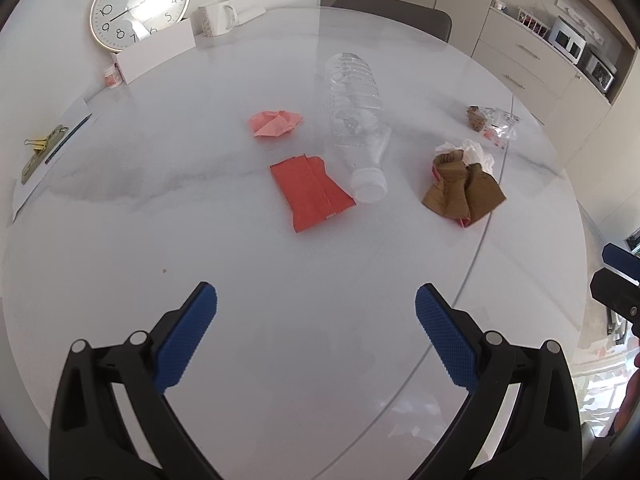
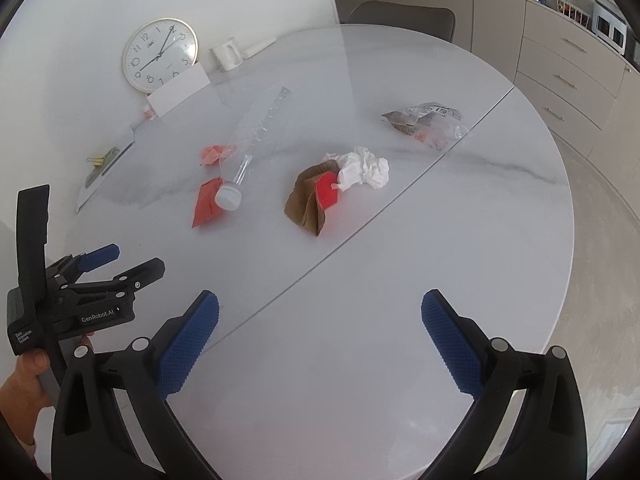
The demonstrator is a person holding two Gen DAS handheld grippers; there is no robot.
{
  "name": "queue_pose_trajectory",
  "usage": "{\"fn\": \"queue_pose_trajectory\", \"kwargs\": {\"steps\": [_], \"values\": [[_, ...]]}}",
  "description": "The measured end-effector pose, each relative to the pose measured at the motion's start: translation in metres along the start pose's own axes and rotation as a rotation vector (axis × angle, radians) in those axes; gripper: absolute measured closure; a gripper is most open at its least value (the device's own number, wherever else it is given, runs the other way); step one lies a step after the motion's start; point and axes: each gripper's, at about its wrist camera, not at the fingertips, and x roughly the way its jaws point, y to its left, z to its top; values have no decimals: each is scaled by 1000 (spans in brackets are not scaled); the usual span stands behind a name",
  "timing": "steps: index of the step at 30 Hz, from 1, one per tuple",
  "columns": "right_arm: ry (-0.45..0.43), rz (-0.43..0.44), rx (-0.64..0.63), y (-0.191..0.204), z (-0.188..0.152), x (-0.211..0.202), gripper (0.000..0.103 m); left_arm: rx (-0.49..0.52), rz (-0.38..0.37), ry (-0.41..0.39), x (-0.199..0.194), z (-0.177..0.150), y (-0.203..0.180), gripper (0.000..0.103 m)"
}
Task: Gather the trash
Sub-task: 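Grasp the red snack packet with the left tool while the right tool grasps the brown bag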
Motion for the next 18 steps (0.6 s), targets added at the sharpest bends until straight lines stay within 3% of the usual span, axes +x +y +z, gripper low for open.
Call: {"fn": "queue_pose_trajectory", "kwargs": {"steps": [9,18], "values": [[10,-65,74,3,38,77,2,-79,-33,24,62,44,18,8],[52,-89,113,1,50,118,7,-111,-39,44,93,65,21,8]]}}
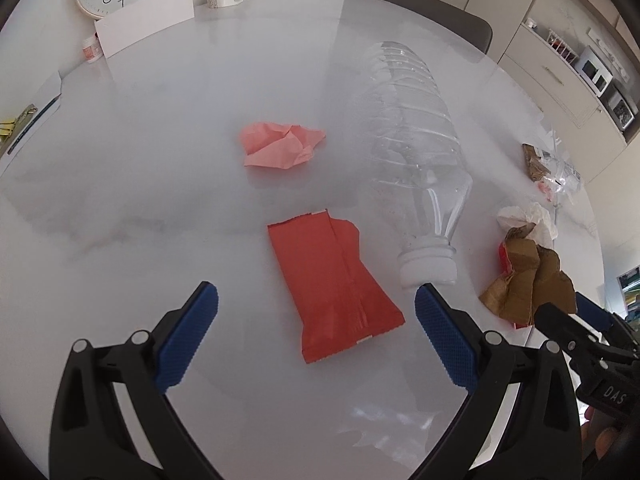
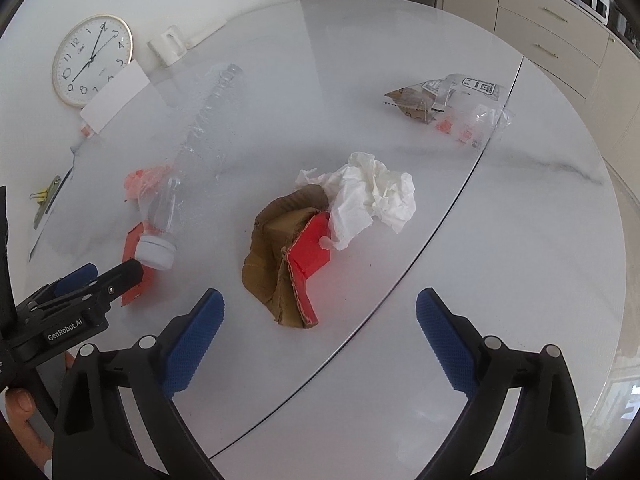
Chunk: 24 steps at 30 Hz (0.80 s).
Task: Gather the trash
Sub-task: 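Grasp the red snack packet with the left tool while the right tool grasps the brown bag, then carry the red packet and brown bag over the wastebasket and release both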
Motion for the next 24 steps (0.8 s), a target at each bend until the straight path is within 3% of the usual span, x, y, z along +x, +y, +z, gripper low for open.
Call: {"fn": "queue_pose_trajectory", "kwargs": {"steps": [5,8,11,15,16,24], "values": [[17,9,6,1,4,10,14,-12,-3,8,10,8,0,9],[23,15,15,1,7,13,20,-28,-22,36,17,8,2,22],[30,18,16,2,8,17,29,-24,-30,32,16,6,0,25],[57,13,11,4,7,23,66,6,-30,31,14,3,-3,51],[59,17,11,5,6,23,78,15,-34,31,13,3,-4,52],[37,50,-1,7,-3,2,83,51,-65,-4,-10,-3,1,57]]}}
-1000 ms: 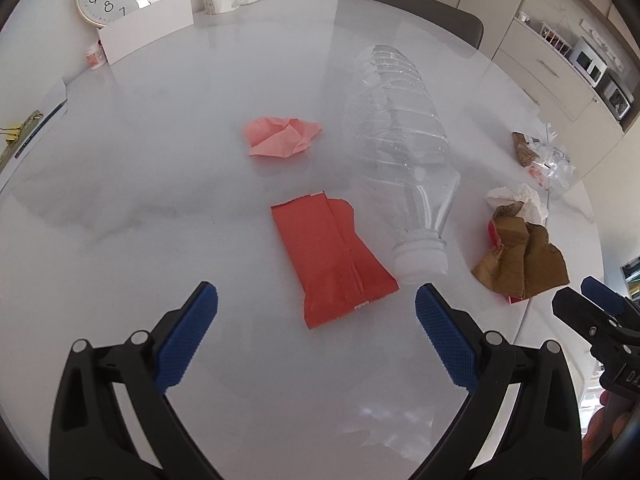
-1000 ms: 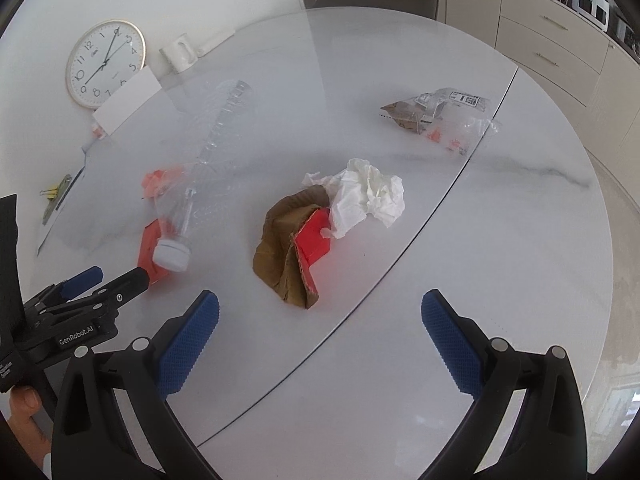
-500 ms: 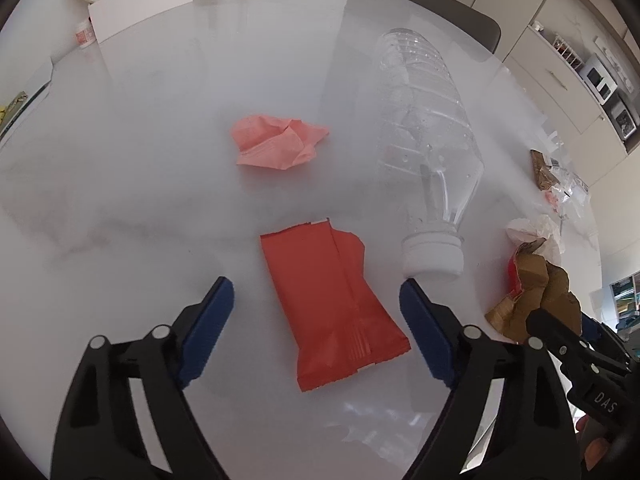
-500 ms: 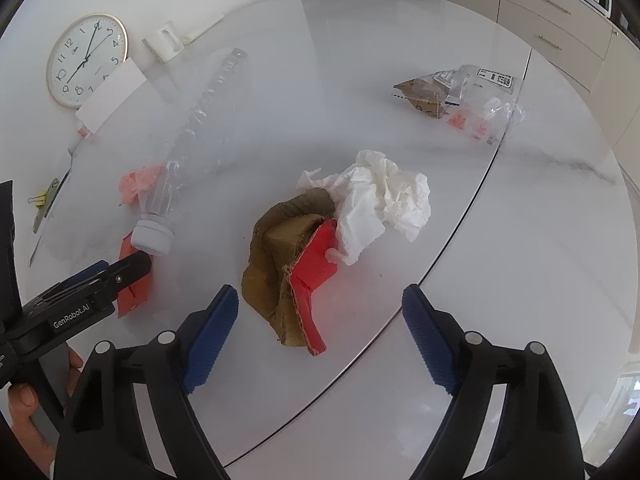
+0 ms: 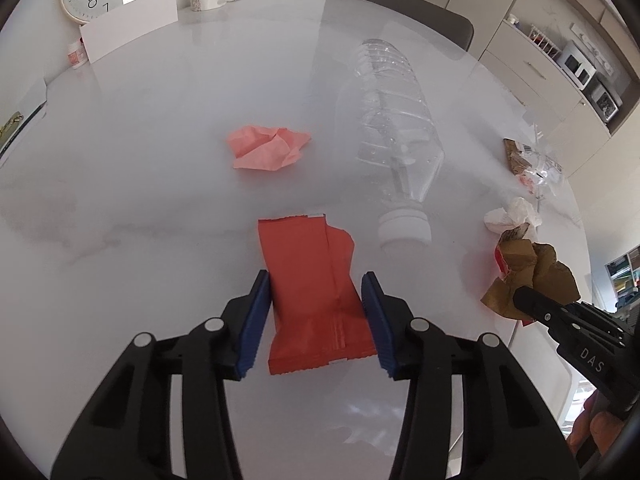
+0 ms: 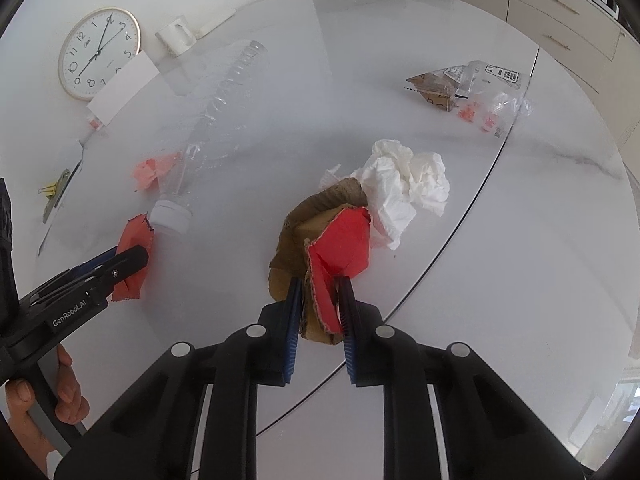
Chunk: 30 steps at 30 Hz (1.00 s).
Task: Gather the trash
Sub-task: 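Carry the red packet and brown bag over the wastebasket and release both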
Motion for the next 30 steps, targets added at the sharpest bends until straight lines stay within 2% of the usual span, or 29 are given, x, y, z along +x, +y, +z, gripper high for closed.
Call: {"fn": "queue_pose_trajectory", "kwargs": {"steps": [5,14,20,25,30], "values": [[-5,35,-6,2,-16,-21,83,24,-21,-3,-25,-18,-2,57],[-10,74,-28,-8,-66,-83,84,109,-75,11,-84,-78,-32,57],[-7,88,-87,-26,-109,-133,83,170,-133,20,-119,-118,-76,57],[14,115,-117,-51,-146,-165,83,247,-152,23,-147,-161,-123,57],[31,139,-143,-87,-181,-192,83,260,-174,63,-156,-206,-170,57]]}}
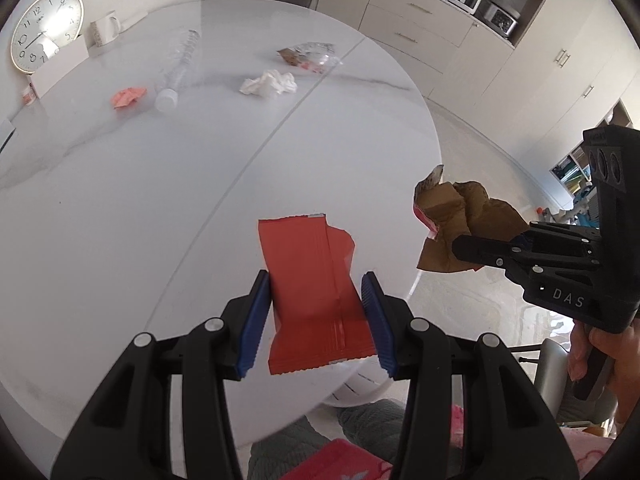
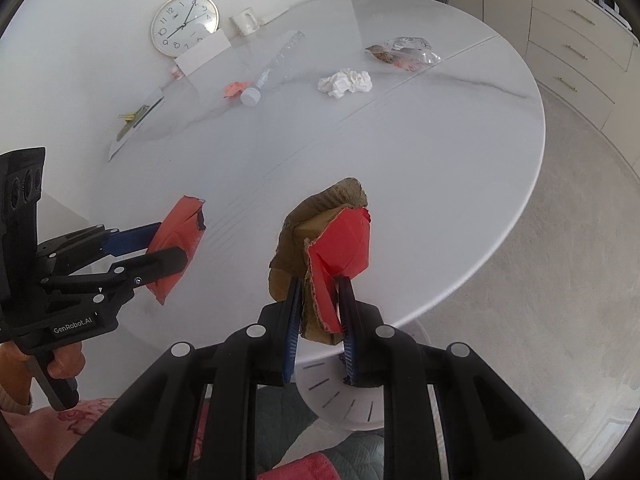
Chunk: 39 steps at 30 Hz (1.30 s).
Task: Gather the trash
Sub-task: 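Carry the red packet and brown bag over the wastebasket and release both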
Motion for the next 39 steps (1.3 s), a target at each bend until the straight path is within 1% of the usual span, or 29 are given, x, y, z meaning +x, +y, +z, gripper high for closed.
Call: {"fn": "queue_pose_trajectory", "kwargs": {"steps": [5,9,16,19,23,26,31,36,38,39], "values": [[15,33,-22,-29,-33,-22,83,-29,-1,39,11,-25,-48,57],[30,43,-55,-45,-51,-33,83,-50,14,38,15,-39,-79,57],[51,55,-121,-59,-72,-40,83,-83,43,42,18,-57,-108,57],[56,71,-133,-60,-79,-41,83,-89,50,56,20,-61,-113,57],[56,83,-151,-58,-85,-40,83,-96,56,77,25,-64,-115,54],[61,96,-134,-59,-87,-34,83,-103,70,83,26,-65,-113,53],[52,100,-135,-55,-86,-37,83,-107,83,52,14,-64,-109,48],[39,98,-129,-54,-86,-41,83,-103,95,37,7,-63,-106,47],[33,97,-127,-55,-86,-43,83,-104,100,31,3,-62,-106,45],[31,97,-126,-55,-86,-44,81,-105,105,26,1,-62,-105,42]]}}
